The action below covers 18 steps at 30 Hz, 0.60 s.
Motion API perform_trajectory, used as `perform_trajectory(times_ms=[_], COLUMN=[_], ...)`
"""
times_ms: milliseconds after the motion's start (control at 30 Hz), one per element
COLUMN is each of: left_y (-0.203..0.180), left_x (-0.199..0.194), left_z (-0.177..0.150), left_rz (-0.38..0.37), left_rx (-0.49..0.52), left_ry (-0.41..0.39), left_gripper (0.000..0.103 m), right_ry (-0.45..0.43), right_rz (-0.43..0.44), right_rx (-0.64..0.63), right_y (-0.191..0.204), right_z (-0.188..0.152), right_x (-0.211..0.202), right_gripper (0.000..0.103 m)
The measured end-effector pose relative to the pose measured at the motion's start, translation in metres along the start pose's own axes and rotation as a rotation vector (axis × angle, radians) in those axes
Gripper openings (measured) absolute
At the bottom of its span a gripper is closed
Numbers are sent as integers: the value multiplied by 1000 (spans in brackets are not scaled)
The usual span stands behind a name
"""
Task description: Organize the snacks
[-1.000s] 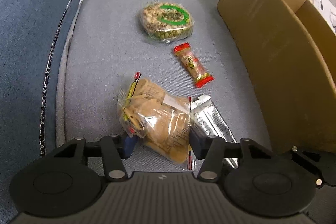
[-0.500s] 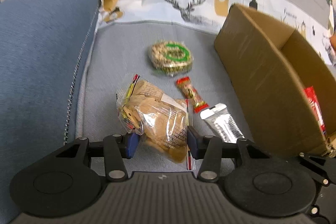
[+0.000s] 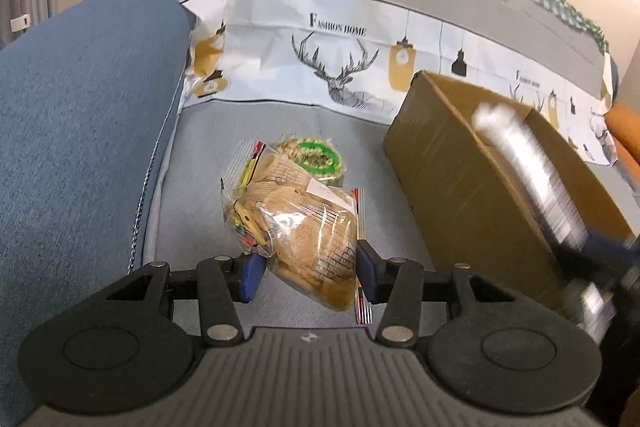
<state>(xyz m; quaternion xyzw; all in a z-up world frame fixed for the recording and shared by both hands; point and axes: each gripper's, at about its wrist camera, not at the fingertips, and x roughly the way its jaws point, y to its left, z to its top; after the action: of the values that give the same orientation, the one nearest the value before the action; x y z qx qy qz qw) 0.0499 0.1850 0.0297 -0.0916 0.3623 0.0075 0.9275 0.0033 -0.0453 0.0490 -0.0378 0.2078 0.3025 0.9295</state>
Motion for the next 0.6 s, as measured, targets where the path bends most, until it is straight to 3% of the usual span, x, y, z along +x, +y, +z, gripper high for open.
perform_trajectory(times_ms=[300, 467, 600], left_y=[-1, -5, -12], left_x=[7, 10, 8], left_z=[2, 3, 7], left_rz=[-32, -40, -43], left_rx=[-11, -8, 5], left_ry=[21, 16, 10], left_gripper=[53, 53, 53], right_ry=[-174, -217, -214], right_rz=[-57, -148, -223], right_rx=[-42, -24, 19], right_y=[-56, -110, -152], right_z=[55, 74, 68], right_x=[-41, -47, -41], right_gripper=[21, 21, 21])
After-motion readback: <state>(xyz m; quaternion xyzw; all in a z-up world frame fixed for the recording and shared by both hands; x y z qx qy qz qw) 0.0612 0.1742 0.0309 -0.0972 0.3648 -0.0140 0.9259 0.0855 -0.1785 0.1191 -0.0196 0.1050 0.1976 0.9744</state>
